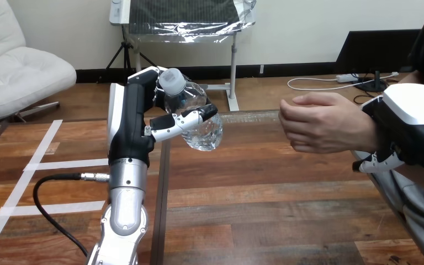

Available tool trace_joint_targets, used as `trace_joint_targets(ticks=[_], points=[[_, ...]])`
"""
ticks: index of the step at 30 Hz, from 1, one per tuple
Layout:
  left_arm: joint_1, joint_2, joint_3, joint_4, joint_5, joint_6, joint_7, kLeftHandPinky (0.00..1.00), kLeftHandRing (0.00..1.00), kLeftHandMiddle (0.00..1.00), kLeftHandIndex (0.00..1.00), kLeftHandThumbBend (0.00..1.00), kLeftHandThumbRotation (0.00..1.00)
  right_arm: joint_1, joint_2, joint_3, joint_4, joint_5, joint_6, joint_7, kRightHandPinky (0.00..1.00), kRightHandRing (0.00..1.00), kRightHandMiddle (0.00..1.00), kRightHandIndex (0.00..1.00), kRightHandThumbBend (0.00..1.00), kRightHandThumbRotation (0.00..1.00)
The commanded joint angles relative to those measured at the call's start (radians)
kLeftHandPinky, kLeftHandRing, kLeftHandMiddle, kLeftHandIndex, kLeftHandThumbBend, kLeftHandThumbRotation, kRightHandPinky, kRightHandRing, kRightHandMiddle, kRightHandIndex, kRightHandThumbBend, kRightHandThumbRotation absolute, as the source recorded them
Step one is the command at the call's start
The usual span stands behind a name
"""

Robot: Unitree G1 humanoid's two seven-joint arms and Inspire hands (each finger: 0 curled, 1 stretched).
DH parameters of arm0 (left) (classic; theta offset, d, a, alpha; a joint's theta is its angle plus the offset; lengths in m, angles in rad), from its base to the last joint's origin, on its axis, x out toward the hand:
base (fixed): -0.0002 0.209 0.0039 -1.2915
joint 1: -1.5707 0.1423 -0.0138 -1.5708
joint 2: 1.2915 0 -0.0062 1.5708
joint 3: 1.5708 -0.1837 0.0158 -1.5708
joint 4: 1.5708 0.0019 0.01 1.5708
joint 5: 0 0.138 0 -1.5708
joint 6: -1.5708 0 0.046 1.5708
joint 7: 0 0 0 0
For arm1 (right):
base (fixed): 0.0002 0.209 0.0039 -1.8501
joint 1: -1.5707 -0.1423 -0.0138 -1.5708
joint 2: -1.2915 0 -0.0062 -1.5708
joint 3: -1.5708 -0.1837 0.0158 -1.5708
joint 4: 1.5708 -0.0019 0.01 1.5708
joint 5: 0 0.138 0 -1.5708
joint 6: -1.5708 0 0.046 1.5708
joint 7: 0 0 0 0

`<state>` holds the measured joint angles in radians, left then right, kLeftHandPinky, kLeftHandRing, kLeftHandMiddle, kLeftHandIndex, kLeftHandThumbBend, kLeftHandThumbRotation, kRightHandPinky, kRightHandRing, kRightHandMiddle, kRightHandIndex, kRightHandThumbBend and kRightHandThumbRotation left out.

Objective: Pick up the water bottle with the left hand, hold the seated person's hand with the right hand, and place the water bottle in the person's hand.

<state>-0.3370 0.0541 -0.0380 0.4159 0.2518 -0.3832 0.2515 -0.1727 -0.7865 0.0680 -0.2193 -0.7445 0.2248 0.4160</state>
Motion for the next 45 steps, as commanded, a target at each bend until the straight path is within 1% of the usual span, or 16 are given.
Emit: trace_joint_targets(ticks=[1,11,20,30,38,41,45], points=[[-0.102,-0.006,-0.01,-0.08,0.01,-0.018,0.001,0.4,0.41,0.44,0.45,0.71,0.0,-0.059,0.008,-0.004,-0.05,0.001,-0.022,-0.006,0.41,0.46,0.52,0.55,0.71,0.0],[-0.108,-0.011,-0.009,-0.082,0.008,-0.007,-0.009,0.39,0.41,0.44,0.45,0.71,0.0,-0.061,0.013,-0.006,-0.059,0.004,-0.039,-0.004,0.39,0.44,0.51,0.54,0.72,0.0],[-0.113,-0.015,-0.009,-0.077,0.016,-0.008,-0.005,0.38,0.4,0.44,0.45,0.72,0.0,-0.064,0.015,-0.005,-0.07,-0.002,-0.032,0.007,0.38,0.44,0.51,0.54,0.71,0.0],[-0.113,-0.02,-0.008,-0.082,0.016,-0.003,-0.015,0.39,0.41,0.44,0.45,0.72,0.0,-0.059,0.016,-0.013,-0.069,0.01,-0.052,-0.007,0.37,0.43,0.5,0.53,0.72,0.0],[-0.114,-0.024,-0.007,-0.082,0.016,-0.004,-0.019,0.39,0.41,0.44,0.45,0.71,0.0,-0.058,0.021,-0.015,-0.071,0.016,-0.05,-0.002,0.38,0.44,0.5,0.53,0.7,0.0],[-0.116,-0.023,-0.008,-0.078,0.017,-0.01,-0.019,0.39,0.4,0.44,0.45,0.71,0.0,-0.059,0.022,-0.014,-0.072,0.016,-0.049,-0.001,0.38,0.44,0.51,0.53,0.7,0.0],[-0.116,-0.024,-0.009,-0.08,0.019,-0.004,-0.02,0.39,0.4,0.44,0.45,0.71,0.0,-0.057,0.022,-0.011,-0.077,0.01,-0.046,0.001,0.39,0.45,0.51,0.53,0.7,0.0]])
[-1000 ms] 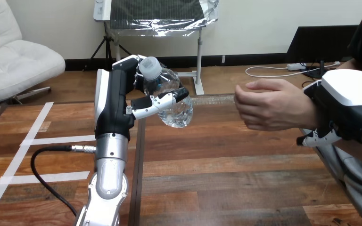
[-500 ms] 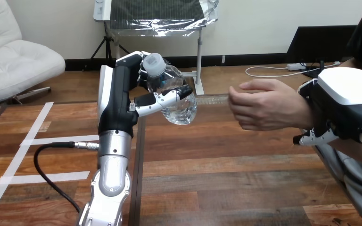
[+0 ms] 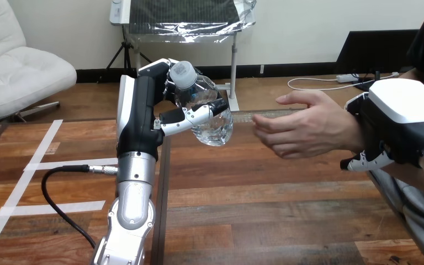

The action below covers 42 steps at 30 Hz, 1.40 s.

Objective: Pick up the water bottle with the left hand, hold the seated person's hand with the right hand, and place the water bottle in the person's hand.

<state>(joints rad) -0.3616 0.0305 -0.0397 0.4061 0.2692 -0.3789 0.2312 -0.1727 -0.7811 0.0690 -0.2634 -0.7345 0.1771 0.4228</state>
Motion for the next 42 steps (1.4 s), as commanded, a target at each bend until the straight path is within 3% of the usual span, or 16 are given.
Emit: trace_joint_targets(ticks=[1,42], points=[[-0.092,-0.001,-0.008,-0.07,0.002,-0.008,-0.001,0.39,0.4,0.44,0.45,0.71,0.0,-0.057,0.017,-0.012,-0.034,0.0,0.002,-0.006,0.38,0.45,0.51,0.53,0.7,0.0],[-0.104,-0.018,-0.017,-0.056,0.003,-0.021,-0.016,0.39,0.4,0.44,0.45,0.71,0.0,-0.056,0.032,-0.002,-0.059,0.007,-0.037,-0.01,0.39,0.44,0.51,0.52,0.71,0.0]])
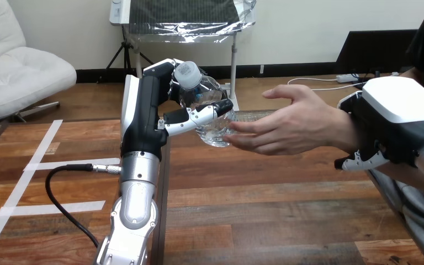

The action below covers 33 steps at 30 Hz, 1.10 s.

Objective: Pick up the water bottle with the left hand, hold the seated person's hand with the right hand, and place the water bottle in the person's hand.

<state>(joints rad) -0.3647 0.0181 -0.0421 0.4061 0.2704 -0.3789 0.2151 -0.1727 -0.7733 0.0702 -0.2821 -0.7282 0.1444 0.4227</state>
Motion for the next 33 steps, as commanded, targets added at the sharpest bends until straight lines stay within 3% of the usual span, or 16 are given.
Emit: trace_joint_targets(ticks=[1,23,33], points=[[-0.101,-0.005,-0.015,-0.057,0.003,-0.02,0.001,0.39,0.4,0.44,0.45,0.71,0.0,-0.056,0.024,-0.003,-0.042,0.0,-0.002,-0.007,0.39,0.44,0.51,0.52,0.71,0.0],[-0.1,-0.019,-0.028,-0.055,-0.006,-0.015,-0.011,0.4,0.41,0.44,0.46,0.71,0.0,-0.049,0.028,0.003,-0.044,-0.018,-0.04,-0.018,0.36,0.42,0.49,0.51,0.69,0.0],[-0.111,-0.038,-0.052,-0.05,0.008,-0.028,-0.022,0.39,0.41,0.44,0.45,0.71,0.0,-0.052,0.04,0.008,-0.055,-0.034,-0.026,0.013,0.36,0.43,0.5,0.52,0.68,0.0]])
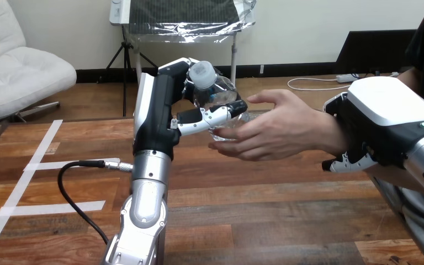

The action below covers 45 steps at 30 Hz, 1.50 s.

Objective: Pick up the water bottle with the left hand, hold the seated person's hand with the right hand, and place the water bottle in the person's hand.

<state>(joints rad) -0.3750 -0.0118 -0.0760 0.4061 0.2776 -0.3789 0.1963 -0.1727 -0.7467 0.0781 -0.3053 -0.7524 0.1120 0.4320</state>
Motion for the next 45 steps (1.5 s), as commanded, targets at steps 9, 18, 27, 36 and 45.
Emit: trace_joint_targets(ticks=[9,18,27,36,45], points=[[-0.102,-0.024,-0.034,-0.056,-0.002,-0.03,-0.012,0.37,0.4,0.44,0.45,0.72,0.0,-0.058,0.013,0.003,-0.029,-0.014,0.004,0.011,0.37,0.44,0.51,0.52,0.68,0.0],[-0.098,-0.036,-0.053,-0.063,0.0,-0.035,-0.016,0.37,0.4,0.44,0.44,0.73,0.0,-0.06,0.015,0.006,-0.028,-0.019,0.007,0.016,0.38,0.44,0.51,0.52,0.68,0.0],[-0.08,-0.049,-0.083,-0.093,0.006,-0.026,-0.037,0.37,0.4,0.44,0.44,0.73,0.0,-0.055,0.026,0.002,-0.029,-0.012,0.016,0.021,0.38,0.44,0.51,0.53,0.67,0.0],[-0.063,-0.055,-0.097,-0.115,0.0,-0.026,-0.059,0.36,0.4,0.44,0.44,0.72,0.0,-0.051,0.029,0.0,-0.038,-0.01,0.029,0.028,0.38,0.45,0.52,0.53,0.67,0.0],[-0.044,-0.058,-0.111,-0.14,0.006,-0.03,-0.077,0.34,0.4,0.44,0.45,0.72,0.0,-0.053,0.029,0.0,-0.038,-0.013,0.03,0.034,0.39,0.45,0.53,0.54,0.67,0.0]])
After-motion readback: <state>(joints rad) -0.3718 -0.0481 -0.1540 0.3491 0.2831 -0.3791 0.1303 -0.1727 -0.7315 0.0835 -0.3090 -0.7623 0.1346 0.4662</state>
